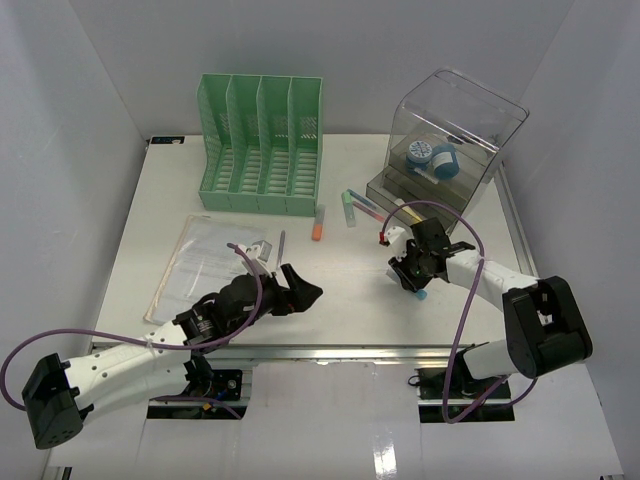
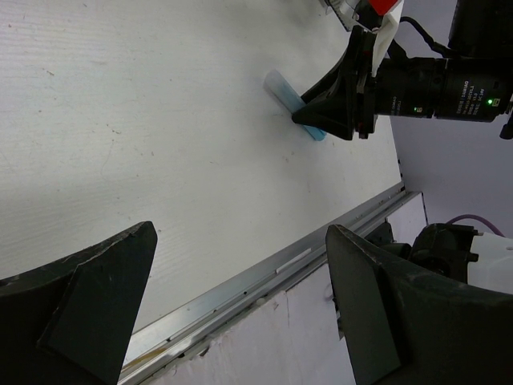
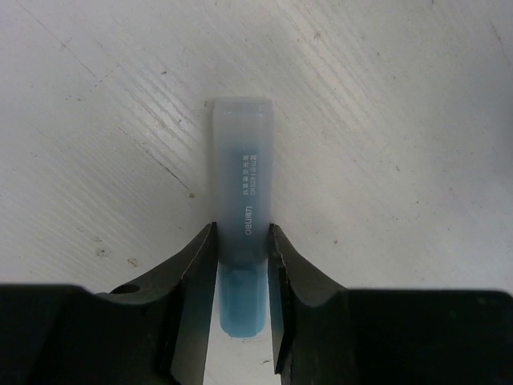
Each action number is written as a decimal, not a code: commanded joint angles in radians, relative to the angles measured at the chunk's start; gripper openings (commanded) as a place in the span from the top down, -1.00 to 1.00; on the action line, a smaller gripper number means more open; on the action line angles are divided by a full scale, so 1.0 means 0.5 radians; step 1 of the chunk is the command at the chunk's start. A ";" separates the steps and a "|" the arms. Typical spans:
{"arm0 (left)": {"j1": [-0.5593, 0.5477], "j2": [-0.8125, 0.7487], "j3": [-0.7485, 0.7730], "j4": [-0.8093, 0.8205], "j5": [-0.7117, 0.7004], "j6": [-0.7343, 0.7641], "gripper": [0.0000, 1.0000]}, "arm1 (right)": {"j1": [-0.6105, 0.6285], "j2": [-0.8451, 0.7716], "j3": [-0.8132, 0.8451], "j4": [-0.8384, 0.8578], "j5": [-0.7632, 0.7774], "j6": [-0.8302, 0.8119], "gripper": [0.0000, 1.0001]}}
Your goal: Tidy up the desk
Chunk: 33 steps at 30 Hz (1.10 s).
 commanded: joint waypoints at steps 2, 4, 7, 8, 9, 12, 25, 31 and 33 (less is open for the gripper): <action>-0.005 0.012 -0.026 0.033 0.031 -0.009 -0.96 | 0.008 -0.085 0.045 -0.058 -0.082 -0.126 0.84; -0.007 0.041 -0.026 0.044 0.035 -0.009 -0.96 | 0.008 -0.186 0.096 -0.095 -0.154 -0.192 0.84; -0.004 0.096 -0.020 0.087 0.054 0.002 -0.96 | -0.002 -0.404 0.299 -0.126 -0.173 -0.334 0.85; -0.005 0.120 -0.016 0.097 0.058 0.006 -0.96 | -0.010 -0.450 0.375 -0.129 -0.168 -0.363 0.85; -0.006 0.144 -0.010 0.100 0.062 0.010 -0.96 | -0.019 -0.469 0.441 -0.130 -0.157 -0.384 0.85; -0.007 0.193 0.009 0.163 0.070 0.023 -0.96 | -0.051 -0.454 0.628 -0.113 -0.106 -0.421 0.85; -0.007 0.526 0.214 0.284 0.093 0.178 -0.96 | -0.277 0.130 1.031 0.151 0.105 -0.278 0.79; 0.004 0.764 0.407 0.360 0.106 0.286 -0.96 | -0.290 0.241 1.014 0.166 0.083 -0.303 0.25; 0.038 0.862 0.494 0.370 0.130 0.302 -0.96 | -0.295 0.225 0.987 0.164 0.059 -0.300 -0.11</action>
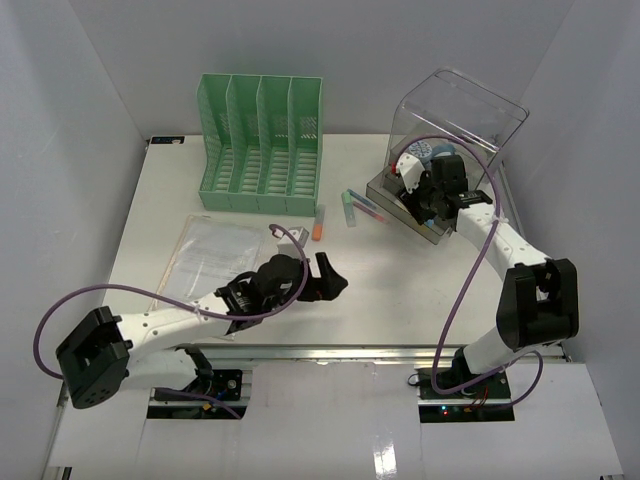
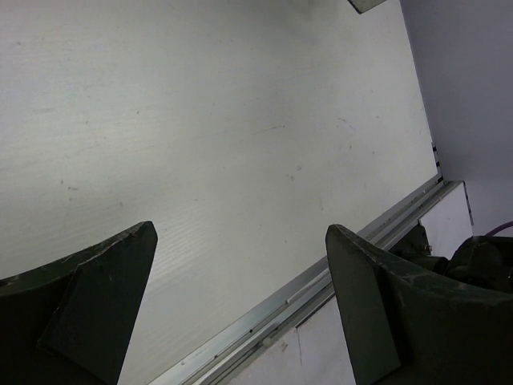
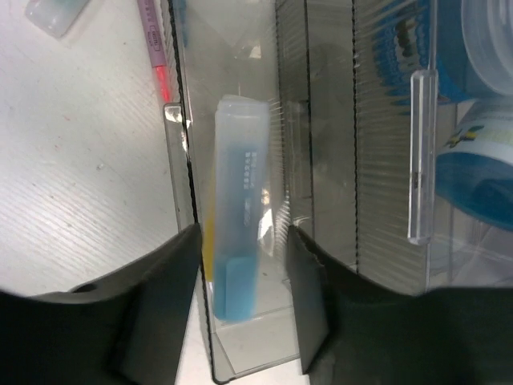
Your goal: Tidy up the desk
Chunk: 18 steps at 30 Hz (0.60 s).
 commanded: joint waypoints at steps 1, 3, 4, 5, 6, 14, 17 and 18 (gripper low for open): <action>0.060 0.199 0.219 0.101 0.062 0.100 -0.96 | -0.017 -0.069 0.042 0.109 -0.045 0.001 -0.22; 0.117 0.309 0.288 0.157 0.138 0.097 -0.96 | -0.020 -0.137 0.002 0.107 -0.088 0.016 -0.38; 0.143 0.356 0.296 0.178 0.178 0.096 -0.96 | -0.025 -0.173 -0.004 0.106 -0.093 0.025 -0.41; 0.172 0.424 0.347 0.190 0.216 0.090 -0.95 | -0.032 -0.230 -0.025 0.101 -0.127 0.041 -0.43; 0.202 0.497 0.412 0.201 0.255 0.083 -0.93 | -0.039 -0.294 -0.051 0.095 -0.170 0.059 -0.46; 0.412 1.144 1.066 -0.070 0.414 0.024 -0.53 | -0.396 -0.729 -0.377 -0.337 -1.456 -0.045 -0.62; 0.450 1.417 1.422 -0.386 0.337 0.059 -0.47 | -0.483 -0.823 -0.563 -0.345 -1.641 -0.066 -0.61; 0.455 1.496 1.542 -0.479 0.268 0.084 -0.47 | -0.535 -0.849 -0.603 -0.350 -1.673 -0.062 -0.61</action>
